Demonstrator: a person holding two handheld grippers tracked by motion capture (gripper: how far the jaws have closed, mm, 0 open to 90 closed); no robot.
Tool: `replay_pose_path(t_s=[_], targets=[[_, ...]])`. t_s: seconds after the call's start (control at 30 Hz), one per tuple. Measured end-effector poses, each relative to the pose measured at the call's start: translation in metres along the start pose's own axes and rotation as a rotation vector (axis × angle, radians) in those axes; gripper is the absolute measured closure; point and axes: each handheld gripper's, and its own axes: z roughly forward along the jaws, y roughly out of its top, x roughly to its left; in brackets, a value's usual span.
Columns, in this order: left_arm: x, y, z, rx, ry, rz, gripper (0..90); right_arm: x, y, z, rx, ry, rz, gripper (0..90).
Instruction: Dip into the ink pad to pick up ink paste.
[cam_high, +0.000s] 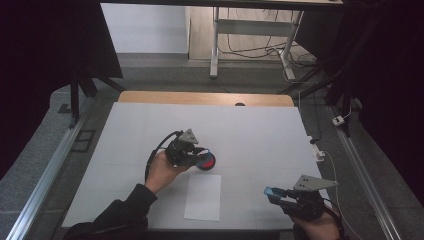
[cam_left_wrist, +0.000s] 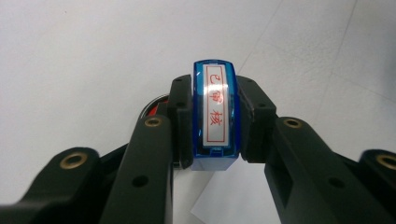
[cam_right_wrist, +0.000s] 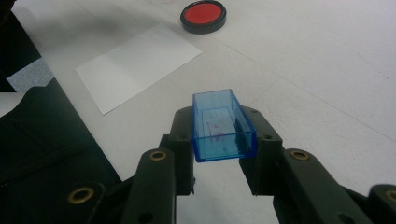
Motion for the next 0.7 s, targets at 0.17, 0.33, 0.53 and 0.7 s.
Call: replay_pose_path(t_s=[0.17,0.33,0.53,0.7], targets=[[-0.004,-0.001,-0.005,-0.006,-0.017,0.008,70.0,0.0,0.0,0.0,0.0,0.001,-0.001,68.3],[-0.009,-0.002,-0.011,-0.011,-0.03,0.018,70.0,0.0,0.0,0.0,0.0,0.002,-0.001,68.3],[-0.015,-0.003,-0.017,-0.015,-0.042,0.032,70.0,0.0,0.0,0.0,-0.001,0.002,-0.003,68.3],[-0.018,-0.003,-0.021,-0.021,-0.057,0.035,70.0,0.0,0.0,0.0,0.0,0.002,-0.003,68.3]])
